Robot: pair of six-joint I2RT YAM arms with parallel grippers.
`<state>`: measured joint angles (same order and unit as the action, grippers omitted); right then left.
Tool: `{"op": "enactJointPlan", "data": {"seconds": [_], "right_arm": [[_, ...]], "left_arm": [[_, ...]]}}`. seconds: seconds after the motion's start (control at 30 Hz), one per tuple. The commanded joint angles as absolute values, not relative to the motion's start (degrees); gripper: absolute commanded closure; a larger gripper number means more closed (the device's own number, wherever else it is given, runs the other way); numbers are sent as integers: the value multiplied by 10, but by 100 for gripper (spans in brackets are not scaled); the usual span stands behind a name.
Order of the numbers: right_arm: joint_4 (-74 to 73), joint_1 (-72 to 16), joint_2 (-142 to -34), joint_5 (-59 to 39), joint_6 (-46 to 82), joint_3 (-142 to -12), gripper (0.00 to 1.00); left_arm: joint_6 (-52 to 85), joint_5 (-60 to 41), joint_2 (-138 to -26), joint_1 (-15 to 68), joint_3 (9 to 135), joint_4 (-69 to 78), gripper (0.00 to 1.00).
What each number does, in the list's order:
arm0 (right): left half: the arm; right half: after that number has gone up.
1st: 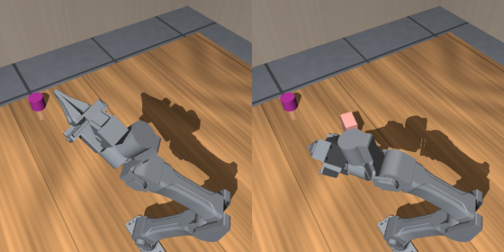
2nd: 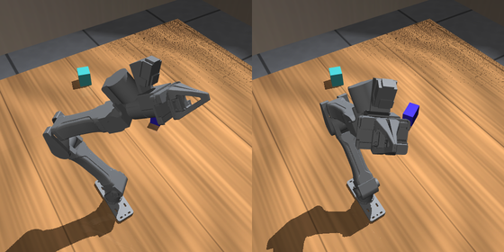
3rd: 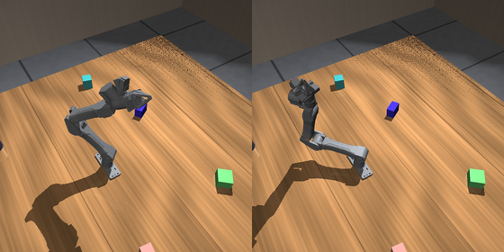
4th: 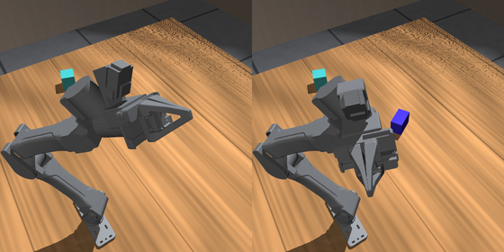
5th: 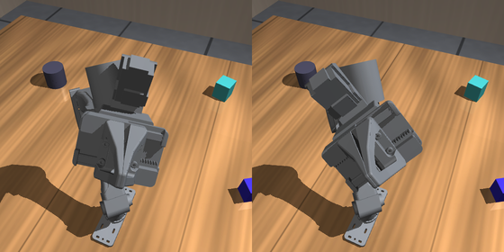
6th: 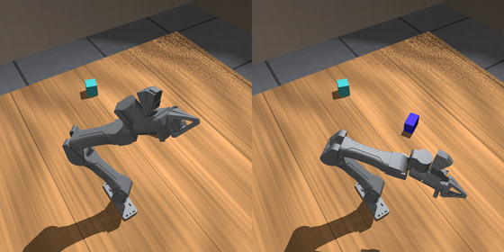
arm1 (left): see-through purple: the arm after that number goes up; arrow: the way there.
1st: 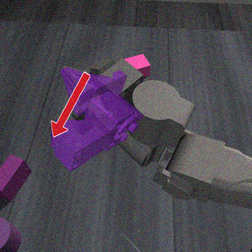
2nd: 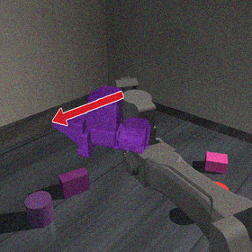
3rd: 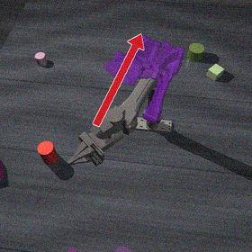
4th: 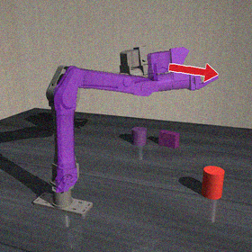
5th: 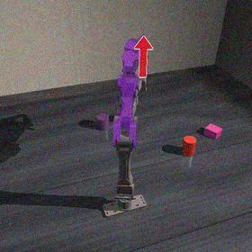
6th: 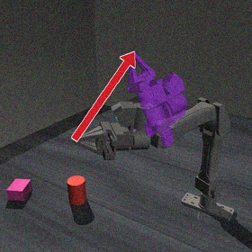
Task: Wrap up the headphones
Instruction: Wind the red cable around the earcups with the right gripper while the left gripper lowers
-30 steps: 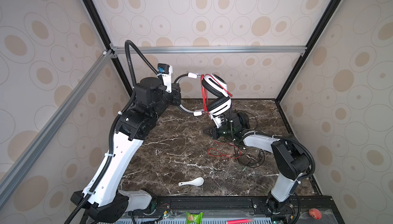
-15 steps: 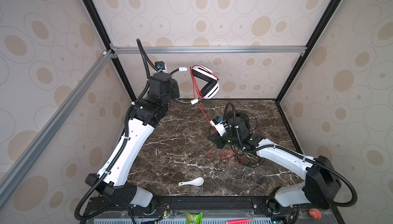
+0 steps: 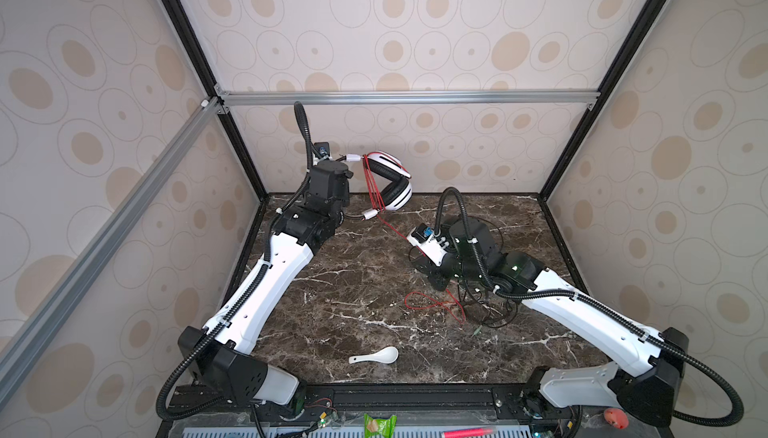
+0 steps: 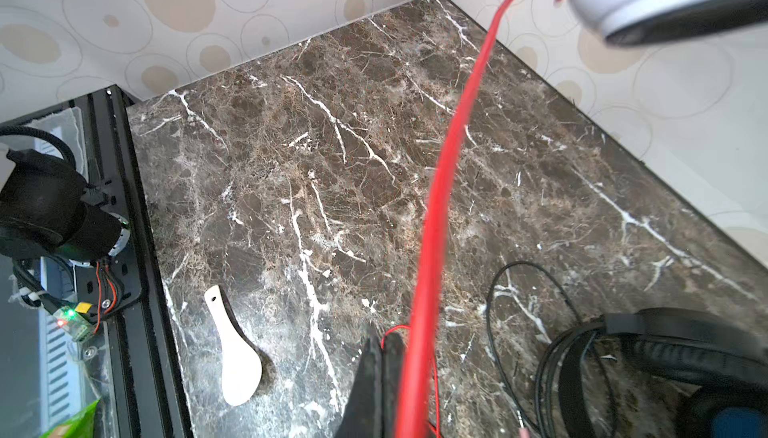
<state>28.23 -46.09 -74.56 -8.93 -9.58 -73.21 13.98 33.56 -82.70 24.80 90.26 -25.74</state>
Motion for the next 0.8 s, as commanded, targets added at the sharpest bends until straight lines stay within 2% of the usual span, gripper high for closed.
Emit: {"op": "enactJointPlan", "data": {"seconds": [0.0, 0.43, 0.77], "right_arm": [[352, -467, -768, -55, -154, -787, 100], [405, -464, -867, 18, -252, -957, 98], [452, -437, -939, 16, -276, -1068, 96]], "left_arm": [[128, 375, -802, 249, 882, -188, 100], [-14, 377, -787, 316, 824, -223, 100], [-63, 303, -722, 322, 761, -260, 100]]}}
